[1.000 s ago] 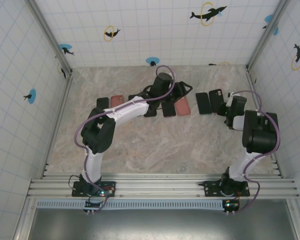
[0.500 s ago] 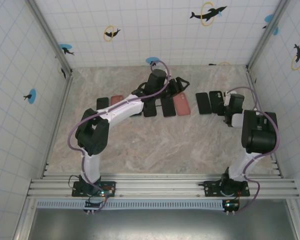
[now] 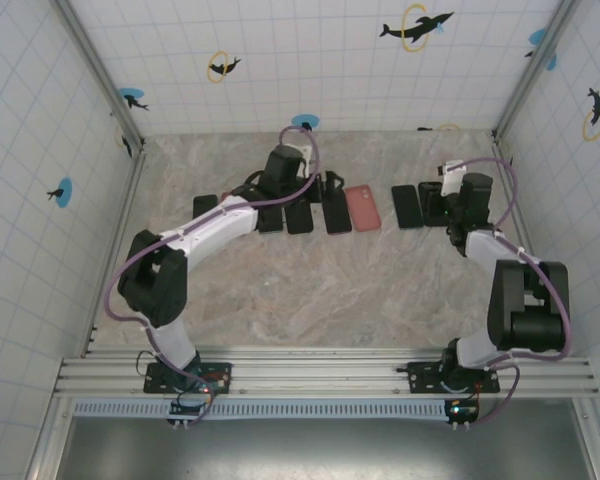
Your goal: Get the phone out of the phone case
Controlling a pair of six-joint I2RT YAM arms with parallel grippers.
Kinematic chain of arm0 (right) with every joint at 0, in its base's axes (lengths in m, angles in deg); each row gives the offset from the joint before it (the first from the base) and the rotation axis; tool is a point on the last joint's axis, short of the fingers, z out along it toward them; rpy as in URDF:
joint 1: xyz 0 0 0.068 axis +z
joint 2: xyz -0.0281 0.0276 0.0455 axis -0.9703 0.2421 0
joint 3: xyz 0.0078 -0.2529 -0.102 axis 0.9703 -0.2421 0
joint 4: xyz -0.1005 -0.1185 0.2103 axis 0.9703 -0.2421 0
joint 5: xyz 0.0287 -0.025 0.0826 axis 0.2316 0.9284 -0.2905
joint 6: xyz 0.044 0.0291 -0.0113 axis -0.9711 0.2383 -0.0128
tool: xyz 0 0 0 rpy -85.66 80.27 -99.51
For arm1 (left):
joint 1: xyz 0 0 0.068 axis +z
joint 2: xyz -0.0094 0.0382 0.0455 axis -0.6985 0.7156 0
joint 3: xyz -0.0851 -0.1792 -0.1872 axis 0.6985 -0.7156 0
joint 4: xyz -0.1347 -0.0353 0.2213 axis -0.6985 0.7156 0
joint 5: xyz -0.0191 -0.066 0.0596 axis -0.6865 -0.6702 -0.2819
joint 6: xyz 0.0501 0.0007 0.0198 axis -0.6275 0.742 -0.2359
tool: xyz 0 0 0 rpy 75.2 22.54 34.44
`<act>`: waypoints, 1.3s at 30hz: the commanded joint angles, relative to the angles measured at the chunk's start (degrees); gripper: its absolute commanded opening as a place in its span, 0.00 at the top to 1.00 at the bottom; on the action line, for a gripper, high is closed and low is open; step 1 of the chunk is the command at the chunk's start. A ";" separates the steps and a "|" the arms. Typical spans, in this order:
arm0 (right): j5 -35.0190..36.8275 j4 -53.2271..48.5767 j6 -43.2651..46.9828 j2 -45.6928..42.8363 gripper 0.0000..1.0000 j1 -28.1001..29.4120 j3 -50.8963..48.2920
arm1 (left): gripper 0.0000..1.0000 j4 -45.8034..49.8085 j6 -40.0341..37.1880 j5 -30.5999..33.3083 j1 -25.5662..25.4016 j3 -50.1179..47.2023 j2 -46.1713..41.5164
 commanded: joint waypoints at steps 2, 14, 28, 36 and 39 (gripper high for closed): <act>-7.01 0.15 -3.33 -5.24 0.23 -0.83 -5.37 | 0.02 -0.77 -14.33 3.64 5.35 -10.62 -7.75; 7.74 24.09 -11.59 -13.71 0.02 -1.30 -33.78 | 0.02 -21.43 -22.21 8.25 22.42 -50.25 -27.47; 10.60 56.67 -11.36 3.55 0.02 0.90 -44.58 | 0.02 -48.73 -26.84 8.88 31.03 -64.10 -20.17; 10.76 56.89 -8.09 2.06 0.02 3.32 -46.11 | 0.02 -55.13 -24.17 6.10 36.14 -67.40 -18.97; 11.51 50.29 -9.29 2.00 0.02 2.81 -42.70 | 0.03 -62.17 -25.86 5.56 37.99 -69.44 -18.21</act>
